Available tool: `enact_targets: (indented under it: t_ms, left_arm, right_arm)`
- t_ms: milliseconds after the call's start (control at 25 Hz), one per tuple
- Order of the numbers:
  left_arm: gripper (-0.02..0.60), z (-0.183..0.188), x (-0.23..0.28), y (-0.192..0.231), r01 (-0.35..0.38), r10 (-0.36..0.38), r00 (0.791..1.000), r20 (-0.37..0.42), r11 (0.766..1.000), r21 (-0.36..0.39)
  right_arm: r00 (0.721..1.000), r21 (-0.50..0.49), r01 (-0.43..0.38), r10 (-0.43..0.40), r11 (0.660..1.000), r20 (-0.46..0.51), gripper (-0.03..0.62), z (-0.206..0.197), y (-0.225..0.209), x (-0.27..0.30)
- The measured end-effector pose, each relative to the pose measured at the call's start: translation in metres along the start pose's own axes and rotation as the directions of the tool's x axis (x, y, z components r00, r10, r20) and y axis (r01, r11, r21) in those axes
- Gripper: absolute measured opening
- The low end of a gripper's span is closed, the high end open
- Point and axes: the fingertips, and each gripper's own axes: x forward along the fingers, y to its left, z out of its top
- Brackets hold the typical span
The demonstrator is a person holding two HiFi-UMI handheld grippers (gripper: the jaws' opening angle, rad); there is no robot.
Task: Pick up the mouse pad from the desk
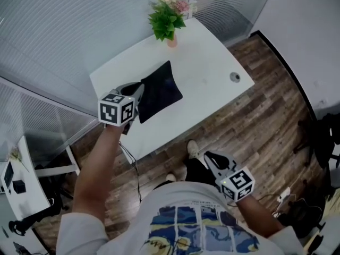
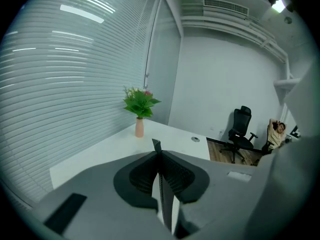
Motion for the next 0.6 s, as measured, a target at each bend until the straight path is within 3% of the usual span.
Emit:
enact_targets:
  t_ms: [600]
  left_arm:
    - [0.025, 0.039, -0.083, -0.006, 0.01, -0.016, 0.998, 0.067, 0.995, 0.094]
  right_arm:
    - [0.999, -0.019, 0.03, -0.03, 0.999, 0.037, 0.023, -0.008, 0.037, -0.016]
